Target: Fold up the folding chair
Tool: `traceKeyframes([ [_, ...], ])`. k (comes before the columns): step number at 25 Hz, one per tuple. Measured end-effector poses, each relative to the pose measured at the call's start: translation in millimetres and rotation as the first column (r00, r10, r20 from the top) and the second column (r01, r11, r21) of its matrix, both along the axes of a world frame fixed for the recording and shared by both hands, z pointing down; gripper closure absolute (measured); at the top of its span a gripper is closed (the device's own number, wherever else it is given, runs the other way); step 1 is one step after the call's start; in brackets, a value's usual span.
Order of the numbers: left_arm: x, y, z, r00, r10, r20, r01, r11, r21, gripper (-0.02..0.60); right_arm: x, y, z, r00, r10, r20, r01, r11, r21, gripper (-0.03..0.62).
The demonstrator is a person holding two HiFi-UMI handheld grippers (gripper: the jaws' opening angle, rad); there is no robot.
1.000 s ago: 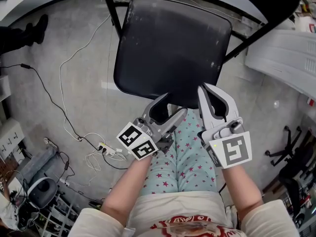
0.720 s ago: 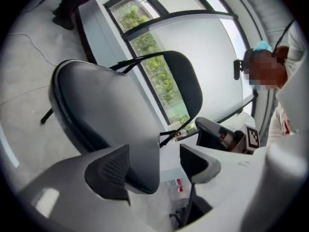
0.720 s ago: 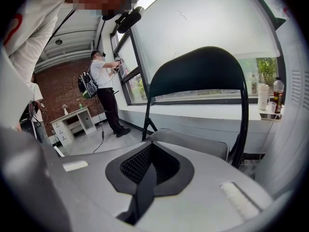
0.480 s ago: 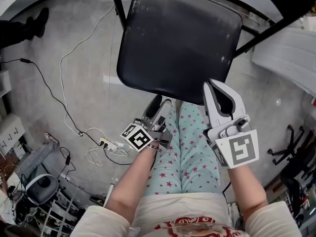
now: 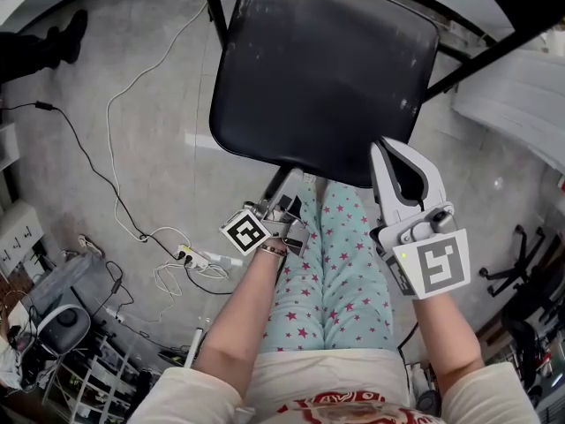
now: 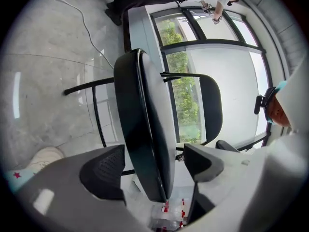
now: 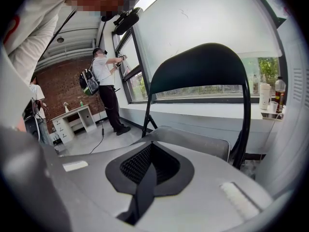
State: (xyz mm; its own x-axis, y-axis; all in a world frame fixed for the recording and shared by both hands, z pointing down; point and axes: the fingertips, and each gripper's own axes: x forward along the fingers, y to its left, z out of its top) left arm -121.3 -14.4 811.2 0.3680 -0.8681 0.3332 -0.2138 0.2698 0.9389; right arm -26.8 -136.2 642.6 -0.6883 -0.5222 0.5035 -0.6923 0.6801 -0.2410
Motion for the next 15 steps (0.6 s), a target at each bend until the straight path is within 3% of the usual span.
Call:
traceKeyframes([
  [5,4.2,-24.2,22.0,0.992,-0.017,-0.128,0.016,1.0,-0.002,0.199,4.2,-6.3,12.5,1.0,0.013,-0.007,-0.013,1.0,-0.007,0.571],
  [9,27.2,-45.1,18.3,0.962,0.008,-0.274,0.008,0.998,0.057,0.199,7.9,-10.7,20.4,1.0,0.01,-0.02,-0.01,1.0,0.008,0.571],
  [12,36.5,-47.5,27.5,0.966,0.023,-0.257,-0.016,0.999,0.03,0.199,18.5,-23.1,20.2,0.999,0.039,-0.016,-0.038,0.999,0.033,0.571],
  [15,23.4,-59.0,28.4,0.961,-0.069,-0.269,0.074,0.997,0.012,0.201,38.7,-46.0,15.6,0.995,0.097,-0.019,-0.095,0.993,0.068,0.571],
])
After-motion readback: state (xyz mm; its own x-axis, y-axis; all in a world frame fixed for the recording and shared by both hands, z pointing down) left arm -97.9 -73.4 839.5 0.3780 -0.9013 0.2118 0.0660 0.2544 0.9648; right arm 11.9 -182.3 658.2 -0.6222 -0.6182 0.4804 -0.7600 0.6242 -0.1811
